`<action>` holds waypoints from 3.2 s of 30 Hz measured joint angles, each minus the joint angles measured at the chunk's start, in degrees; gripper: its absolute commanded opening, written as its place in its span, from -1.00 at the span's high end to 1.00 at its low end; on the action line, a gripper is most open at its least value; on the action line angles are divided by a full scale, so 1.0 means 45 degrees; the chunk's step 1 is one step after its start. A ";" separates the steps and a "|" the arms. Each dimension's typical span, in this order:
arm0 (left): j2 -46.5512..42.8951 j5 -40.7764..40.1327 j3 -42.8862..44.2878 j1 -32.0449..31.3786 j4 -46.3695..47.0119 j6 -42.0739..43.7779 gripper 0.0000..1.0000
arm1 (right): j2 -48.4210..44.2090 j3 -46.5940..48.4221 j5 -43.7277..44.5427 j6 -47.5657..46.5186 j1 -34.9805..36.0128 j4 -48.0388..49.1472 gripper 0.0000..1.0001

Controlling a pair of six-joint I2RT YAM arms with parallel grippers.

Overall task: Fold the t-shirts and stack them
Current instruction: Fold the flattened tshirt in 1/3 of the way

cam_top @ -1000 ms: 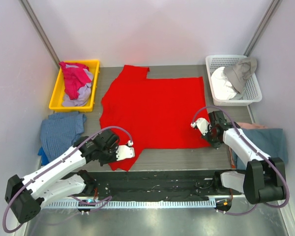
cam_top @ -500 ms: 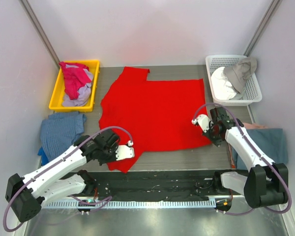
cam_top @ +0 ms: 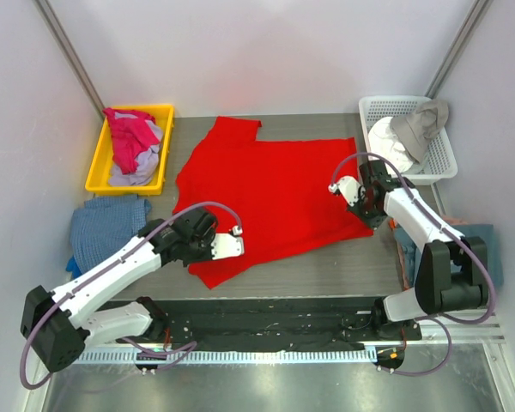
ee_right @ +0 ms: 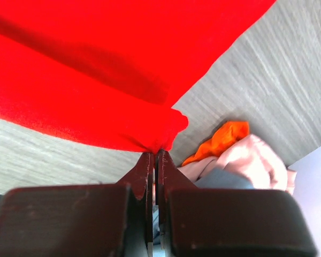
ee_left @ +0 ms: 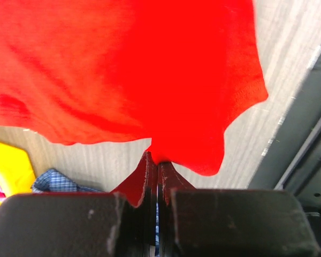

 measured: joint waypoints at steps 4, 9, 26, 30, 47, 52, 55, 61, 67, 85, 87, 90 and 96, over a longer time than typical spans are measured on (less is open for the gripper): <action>0.0612 0.0049 0.0617 0.0709 0.0185 0.0427 1.00 | 0.0884 0.0617 0.0019 -0.0160 0.0000 0.0049 0.98; 0.1695 0.0398 0.1656 0.1851 0.0393 0.0937 1.00 | 0.1875 0.1520 0.0049 -0.0272 0.0000 0.0102 0.98; 0.5459 0.1336 0.4614 0.4299 0.0709 0.2161 1.00 | 0.4133 0.3254 0.0087 -0.0874 -0.0568 0.0253 0.98; 0.5965 0.1350 0.5289 0.4614 0.0690 0.2239 1.00 | 0.4488 0.3521 0.0083 -0.0942 -0.0738 0.0277 0.98; 0.8286 0.1583 0.8514 0.4838 0.0447 0.2482 1.00 | 0.4857 0.4002 -0.0053 -0.1122 -0.0860 0.0248 0.98; 0.8587 0.1559 0.8718 0.4838 0.0355 0.2531 1.00 | 0.4935 0.4216 -0.0092 -0.1132 -0.0855 0.0243 0.98; 0.8748 0.1530 0.8748 0.4838 0.0330 0.2569 1.00 | 0.5056 0.4333 -0.0092 -0.1151 -0.0860 0.0243 0.98; 0.8995 0.1375 0.8879 0.4843 0.0330 0.2715 1.00 | 0.5353 0.4571 -0.0102 -0.1151 -0.0860 0.0204 0.98; 0.9015 0.1268 0.8879 0.4935 0.0321 0.2817 1.00 | 0.5717 0.5153 -0.0102 -0.1151 -0.0860 0.0078 0.98; 0.9199 0.1195 0.9350 0.5435 0.0287 0.3128 1.00 | 0.6518 0.6513 -0.0112 -0.1098 -0.0855 -0.0282 0.96; 0.9267 0.1200 0.9369 0.5435 0.0277 0.3128 1.00 | 0.6601 0.6528 -0.0112 -0.1073 -0.0855 -0.0296 0.95; 0.9486 0.1195 0.9583 0.5435 0.0272 0.3128 1.00 | 0.6717 0.6601 -0.0112 -0.0962 -0.0772 -0.0306 0.92; 0.9957 0.1141 1.0156 0.5435 0.0272 0.3133 1.00 | 0.6795 0.6790 -0.0102 -0.0806 -0.0622 -0.0272 0.82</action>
